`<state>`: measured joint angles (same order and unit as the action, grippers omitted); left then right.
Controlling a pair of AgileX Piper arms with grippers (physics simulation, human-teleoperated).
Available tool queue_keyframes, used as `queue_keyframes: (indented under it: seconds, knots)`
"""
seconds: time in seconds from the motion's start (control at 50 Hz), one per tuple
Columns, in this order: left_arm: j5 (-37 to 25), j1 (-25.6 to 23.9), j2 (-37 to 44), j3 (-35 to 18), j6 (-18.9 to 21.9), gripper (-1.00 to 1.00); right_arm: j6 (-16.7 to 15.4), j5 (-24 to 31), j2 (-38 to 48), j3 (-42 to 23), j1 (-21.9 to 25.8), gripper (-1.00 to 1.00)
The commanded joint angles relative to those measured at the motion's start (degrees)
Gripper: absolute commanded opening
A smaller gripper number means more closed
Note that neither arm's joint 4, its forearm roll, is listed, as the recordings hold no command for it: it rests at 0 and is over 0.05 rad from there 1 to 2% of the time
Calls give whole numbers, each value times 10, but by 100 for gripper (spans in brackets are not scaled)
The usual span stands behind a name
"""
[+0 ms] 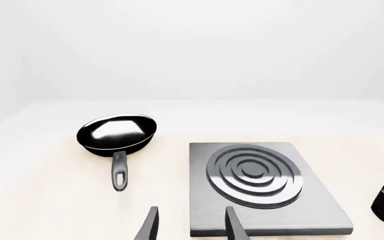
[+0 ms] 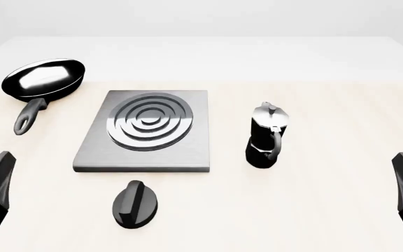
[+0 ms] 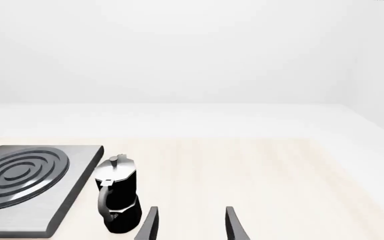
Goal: Turn on the stove.
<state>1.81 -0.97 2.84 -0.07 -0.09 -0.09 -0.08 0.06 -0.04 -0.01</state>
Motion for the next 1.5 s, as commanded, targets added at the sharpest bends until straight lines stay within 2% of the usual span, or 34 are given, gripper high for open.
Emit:
queue_keyframes:
  seconds: [0.02, 0.06, 0.08, 0.1, 0.18, 0.24, 0.38, 0.44, 0.46, 0.5, 0.52, 0.54, 0.62, 0.64, 0.72, 0.82, 0.9, 0.94, 1.08, 1.1, 1.14, 1.18, 1.32, 1.34, 1.4, 1.5]
  knots:
    - [76, -42, 118, -1, 1, 100, -2, -2, 2, -1, 0, 100]
    - [101, -55, 160, -2, 13, 100, -2, -2, 1, -1, 0, 100]
    - [101, -54, 159, -4, 7, 100, -3, -2, 1, -1, 0, 100]
    - [122, -66, 198, -6, 4, 100, -3, -2, 1, -1, -1, 100]
    - [122, -67, 219, -24, 0, 100, -3, -2, 1, -1, -1, 100]
    - [134, -72, 277, -47, 1, 100, -4, -2, 1, 0, -1, 100]
    - [106, -102, 325, -94, -16, 100, -3, -2, 2, -1, 0, 100]
    - [102, -122, 350, -106, -5, 100, -3, -2, 1, -1, -1, 100]
    - [88, -132, 348, -117, -15, 100, -3, -2, 1, -1, 0, 100]
    - [96, -168, 370, -120, 1, 100, 0, -3, 1, -1, 1, 100]
    - [95, -166, 367, -122, -1, 100, 3, -2, 2, -1, 1, 100]
    - [108, -172, 400, -124, 8, 100, 3, -3, 1, -1, 1, 100]
    - [114, -189, 426, -130, 7, 100, 5, -4, 1, -1, 2, 100]
    - [112, -200, 438, -136, -8, 100, 5, -4, 1, -1, 2, 100]
    - [110, -218, 451, -143, 9, 100, 5, -4, 1, -1, 1, 100]
    - [110, -226, 466, -151, 4, 100, 6, -5, 1, -1, 1, 100]
    - [99, -244, 479, -161, -22, 100, 7, -4, 1, -1, 2, 100]
    - [101, -247, 479, -159, -6, 100, 10, -5, 0, -1, 3, 100]
    - [102, -262, 491, -159, -14, 100, 15, -9, 0, -1, 3, 100]
    - [103, -267, 499, -159, -29, 100, 15, -9, 0, -1, 3, 100]
    - [107, -275, 502, -155, -27, 100, 15, -9, 0, -1, 3, 100]
    - [108, -282, 510, -156, -44, 100, 14, -9, 0, -1, 3, 100]
    - [107, -287, 514, -157, -47, 100, 16, -8, 0, -1, 4, 100]
    - [121, -296, 535, -151, -72, 100, 18, -8, 0, -1, 4, 100]
    - [133, -304, 551, -150, -91, 100, 19, -10, 0, -1, 4, 100]
    - [142, -311, 564, -152, -101, 100, 21, -11, 0, -1, 5, 100]
